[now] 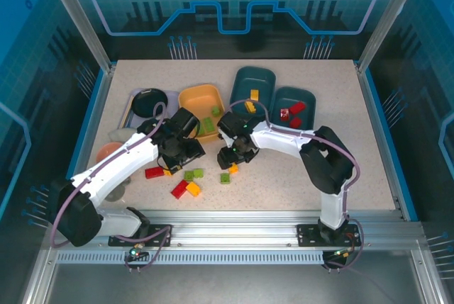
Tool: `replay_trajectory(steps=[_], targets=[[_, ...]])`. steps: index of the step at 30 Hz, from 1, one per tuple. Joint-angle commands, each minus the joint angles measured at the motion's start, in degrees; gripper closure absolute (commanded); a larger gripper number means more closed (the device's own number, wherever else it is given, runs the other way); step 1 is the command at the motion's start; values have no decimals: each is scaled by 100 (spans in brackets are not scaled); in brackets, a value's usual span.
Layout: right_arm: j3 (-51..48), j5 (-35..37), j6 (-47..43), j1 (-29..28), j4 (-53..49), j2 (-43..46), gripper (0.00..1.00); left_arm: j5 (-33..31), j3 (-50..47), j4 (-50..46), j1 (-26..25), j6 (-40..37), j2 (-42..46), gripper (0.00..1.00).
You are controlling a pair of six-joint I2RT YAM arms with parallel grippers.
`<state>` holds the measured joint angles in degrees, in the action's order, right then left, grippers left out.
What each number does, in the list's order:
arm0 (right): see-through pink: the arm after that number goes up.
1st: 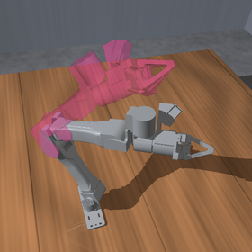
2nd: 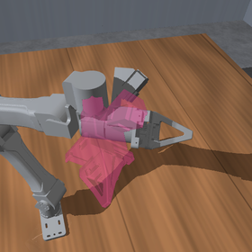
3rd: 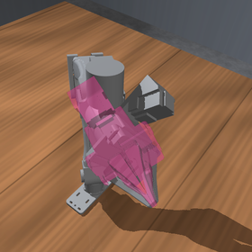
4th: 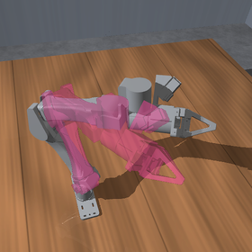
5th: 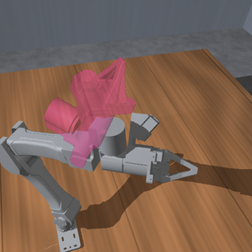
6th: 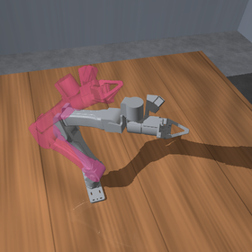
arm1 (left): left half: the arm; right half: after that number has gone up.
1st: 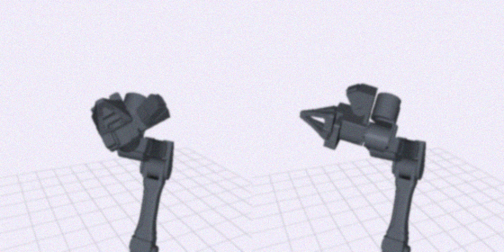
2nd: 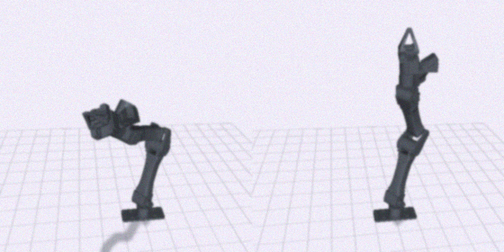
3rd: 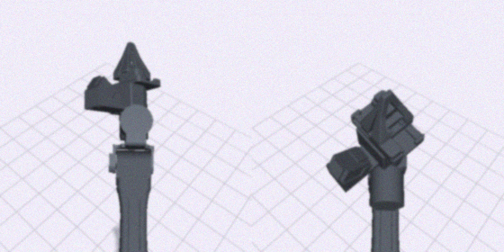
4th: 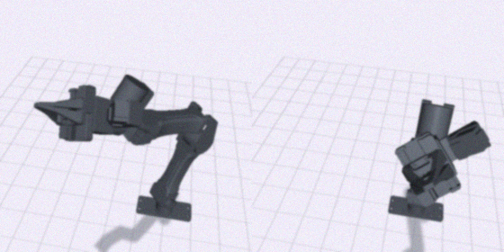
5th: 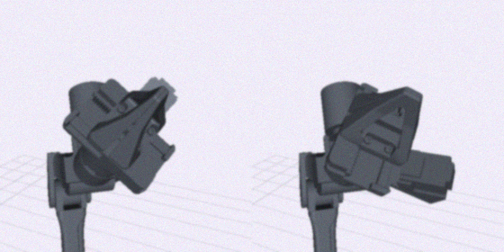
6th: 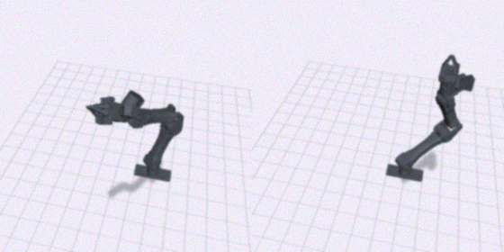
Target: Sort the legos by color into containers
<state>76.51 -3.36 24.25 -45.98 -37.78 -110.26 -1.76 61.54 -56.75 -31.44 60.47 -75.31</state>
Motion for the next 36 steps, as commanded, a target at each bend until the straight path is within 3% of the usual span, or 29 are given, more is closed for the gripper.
replay_trajectory(steps=[1, 8, 16, 21, 26, 31, 36], targets=[[244, 133, 88, -66, -351, -248, 43, -105, -46, -170, 36, -121, 154, 27], [291, 117, 105, -70, -551, -279, 39, -104, 12, -139, 35, -250, 159, 27], [290, 325, 53, -63, -603, -153, 69, -4, 42, 79, 33, -359, 27, 27], [741, 748, 87, 360, -901, 355, 73, 404, 249, 783, 34, -689, -27, 27], [1715, 895, -55, 1121, -1085, 209, 74, 493, 796, 1230, 34, -892, -388, 27], [3121, 983, -87, 1774, -1280, -753, 75, 537, 1423, 1437, 37, -949, -1014, 27], [5050, 1339, 212, 2182, -2336, -2021, 75, 567, 2012, 1474, 33, -1043, -1510, 27]])
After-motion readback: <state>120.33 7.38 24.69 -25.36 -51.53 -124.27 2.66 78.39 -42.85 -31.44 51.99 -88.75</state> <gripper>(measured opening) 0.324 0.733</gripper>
